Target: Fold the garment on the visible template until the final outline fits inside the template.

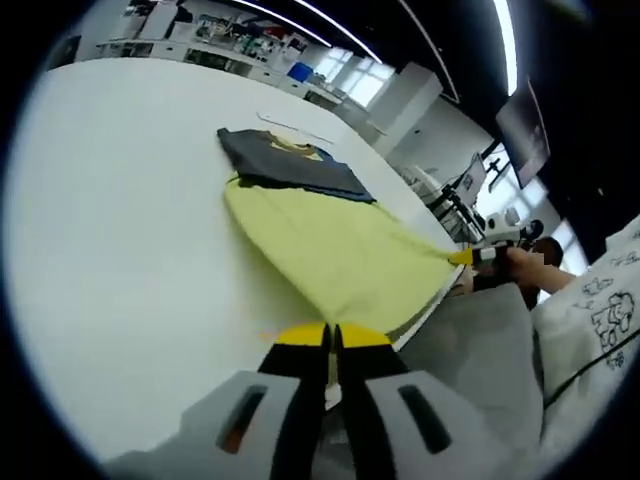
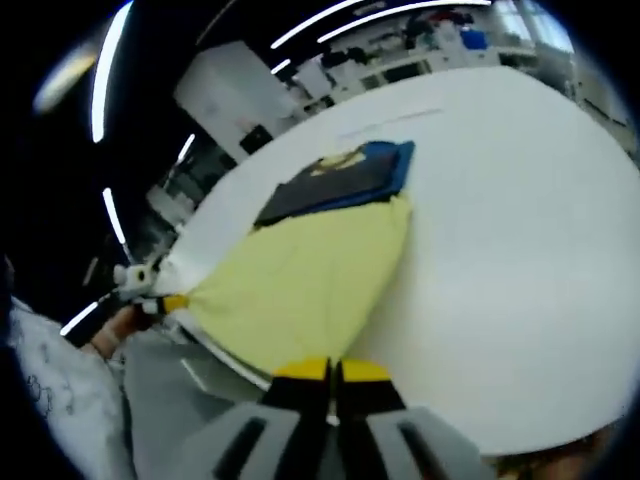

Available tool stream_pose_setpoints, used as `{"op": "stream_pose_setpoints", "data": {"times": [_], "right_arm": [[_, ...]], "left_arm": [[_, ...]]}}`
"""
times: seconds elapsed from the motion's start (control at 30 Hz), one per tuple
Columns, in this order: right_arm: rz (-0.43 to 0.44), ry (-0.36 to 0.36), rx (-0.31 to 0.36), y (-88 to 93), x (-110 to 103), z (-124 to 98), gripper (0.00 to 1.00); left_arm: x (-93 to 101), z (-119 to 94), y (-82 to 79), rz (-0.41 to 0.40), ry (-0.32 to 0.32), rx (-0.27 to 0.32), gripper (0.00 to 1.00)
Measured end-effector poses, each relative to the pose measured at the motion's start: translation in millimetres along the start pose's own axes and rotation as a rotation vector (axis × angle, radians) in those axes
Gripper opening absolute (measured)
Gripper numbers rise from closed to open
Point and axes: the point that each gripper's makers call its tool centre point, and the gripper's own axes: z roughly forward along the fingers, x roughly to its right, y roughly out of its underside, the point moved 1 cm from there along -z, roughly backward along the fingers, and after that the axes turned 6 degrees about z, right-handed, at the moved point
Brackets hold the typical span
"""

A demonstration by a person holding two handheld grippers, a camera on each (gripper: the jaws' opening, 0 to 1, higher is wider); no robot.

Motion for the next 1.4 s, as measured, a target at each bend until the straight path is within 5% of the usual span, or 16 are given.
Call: {"op": "stream_pose_setpoints", "data": {"times": [0.23,0.37,0.57,0.67,0.8,1.03,1.4], "right_arm": [[0.109,-0.037,-0.043,19.0,-2.9,-16.6,0.00],[0.112,-0.046,-0.040,25.3,-8.2,-21.9,0.00],[0.136,-0.060,-0.076,37.6,-14.5,-32.6,0.00],[0.154,-0.062,-0.070,38.7,-14.6,-34.0,0.00],[0.178,-0.075,-0.066,37.5,-15.1,-32.7,0.00],[0.210,-0.112,-0.029,12.6,-19.7,-37.0,0.00],[0.161,-0.143,0.085,-86.3,-31.8,-25.8,0.00]], "left_arm": [[15.6,-13.7,19.9,-0.078,-0.015,0.016,0.00],[22.0,-18.4,21.2,-0.111,-0.022,0.050,0.00],[34.6,-28.7,28.8,-0.134,-0.025,0.024,0.00],[37.0,-31.5,25.3,-0.194,-0.006,0.052,0.00],[34.6,-30.2,18.2,-0.178,-0.007,0.060,0.00],[36.9,-27.6,-21.7,-0.121,0.033,0.089,0.00],[24.1,-4.4,-120.9,-0.026,0.107,0.143,0.00]]}}
